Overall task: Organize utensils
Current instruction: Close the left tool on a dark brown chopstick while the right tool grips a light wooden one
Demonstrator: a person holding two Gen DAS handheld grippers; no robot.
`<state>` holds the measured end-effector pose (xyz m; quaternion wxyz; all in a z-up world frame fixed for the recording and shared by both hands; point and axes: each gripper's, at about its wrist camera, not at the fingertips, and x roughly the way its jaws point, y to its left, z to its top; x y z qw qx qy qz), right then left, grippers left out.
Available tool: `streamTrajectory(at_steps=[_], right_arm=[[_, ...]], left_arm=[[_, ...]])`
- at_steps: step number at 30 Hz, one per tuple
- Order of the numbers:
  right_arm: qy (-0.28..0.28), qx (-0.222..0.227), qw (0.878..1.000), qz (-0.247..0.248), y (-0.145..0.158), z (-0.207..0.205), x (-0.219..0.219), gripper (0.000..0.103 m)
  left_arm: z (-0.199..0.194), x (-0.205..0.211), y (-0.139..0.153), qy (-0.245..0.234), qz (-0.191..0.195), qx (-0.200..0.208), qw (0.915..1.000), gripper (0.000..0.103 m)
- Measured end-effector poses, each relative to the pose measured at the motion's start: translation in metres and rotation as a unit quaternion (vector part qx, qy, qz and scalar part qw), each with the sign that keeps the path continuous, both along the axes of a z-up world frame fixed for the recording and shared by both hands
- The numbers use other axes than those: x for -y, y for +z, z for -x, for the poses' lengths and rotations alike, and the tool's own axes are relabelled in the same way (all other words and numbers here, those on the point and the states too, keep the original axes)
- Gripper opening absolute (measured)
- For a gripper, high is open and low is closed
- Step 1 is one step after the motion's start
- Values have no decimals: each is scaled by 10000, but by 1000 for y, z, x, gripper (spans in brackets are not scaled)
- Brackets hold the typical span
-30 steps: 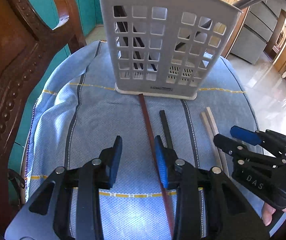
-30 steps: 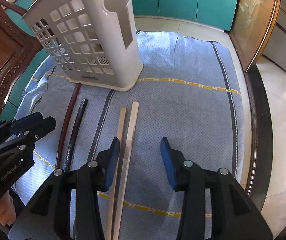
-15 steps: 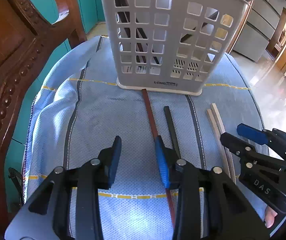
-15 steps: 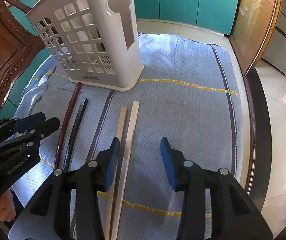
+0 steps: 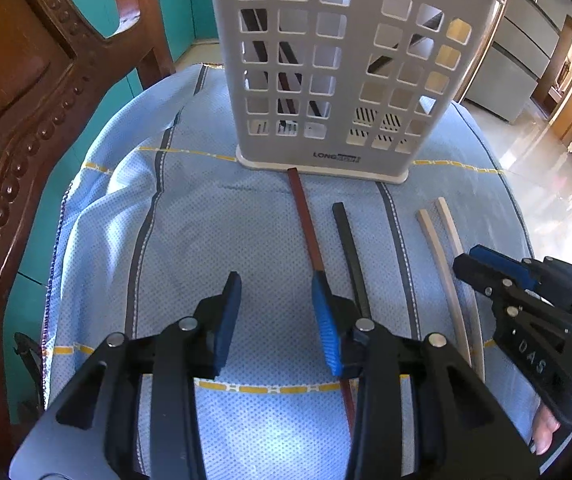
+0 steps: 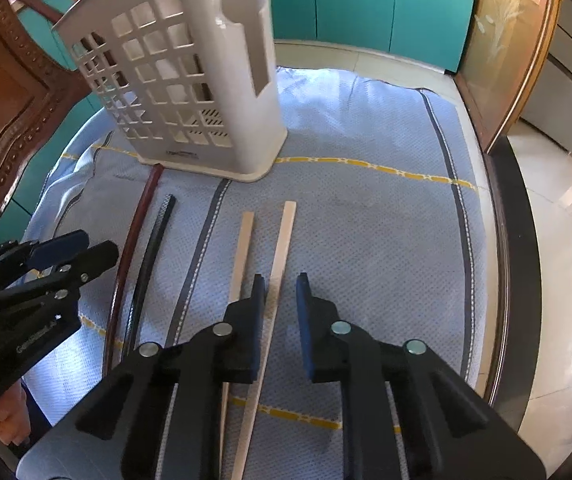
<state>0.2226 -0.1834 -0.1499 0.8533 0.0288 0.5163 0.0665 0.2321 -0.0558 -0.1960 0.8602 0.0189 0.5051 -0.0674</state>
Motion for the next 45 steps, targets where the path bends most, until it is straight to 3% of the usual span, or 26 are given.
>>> streamTrajectory(at_steps=[13,26,38,45], right_arm=[[-334,-20,9994,-77,0,0,17,17],[-379,-4,9992,-129,-1,-2,17,19],[-353,29,9993,-123,-1,0,13,28],[-169,55,9998,85,-1,2,9,30]], left_arm=[[2,-3,2,1,12,18,10000,41],[3,-4,-1,-55,-53,13,10000,43],[1,-1,-6,-74,-96,-47,9999,43],[2,-1,-5,-24,-62,-38,10000,43]])
